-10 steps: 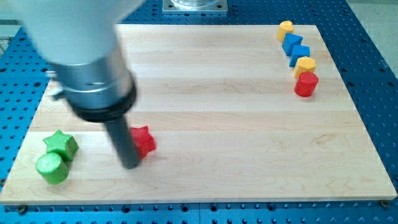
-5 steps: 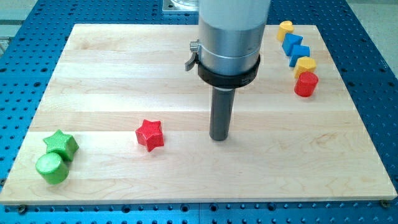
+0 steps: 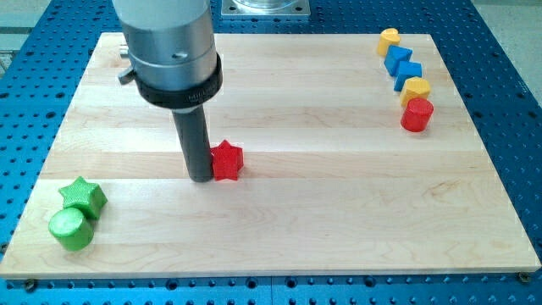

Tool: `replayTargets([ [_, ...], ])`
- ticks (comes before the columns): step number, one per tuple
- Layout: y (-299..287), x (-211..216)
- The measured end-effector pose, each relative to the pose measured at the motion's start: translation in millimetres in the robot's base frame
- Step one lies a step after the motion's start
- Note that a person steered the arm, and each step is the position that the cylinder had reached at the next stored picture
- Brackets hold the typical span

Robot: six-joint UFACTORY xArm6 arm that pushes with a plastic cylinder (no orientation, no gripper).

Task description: Move the red star below the red circle

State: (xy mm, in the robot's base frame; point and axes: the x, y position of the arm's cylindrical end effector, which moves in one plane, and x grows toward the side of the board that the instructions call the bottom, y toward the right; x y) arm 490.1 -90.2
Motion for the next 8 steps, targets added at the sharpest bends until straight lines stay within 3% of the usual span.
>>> replayTargets([
  [2,118.4,-4.7],
  [4,123.3,-32.1],
  [8,266.3,-32.1],
])
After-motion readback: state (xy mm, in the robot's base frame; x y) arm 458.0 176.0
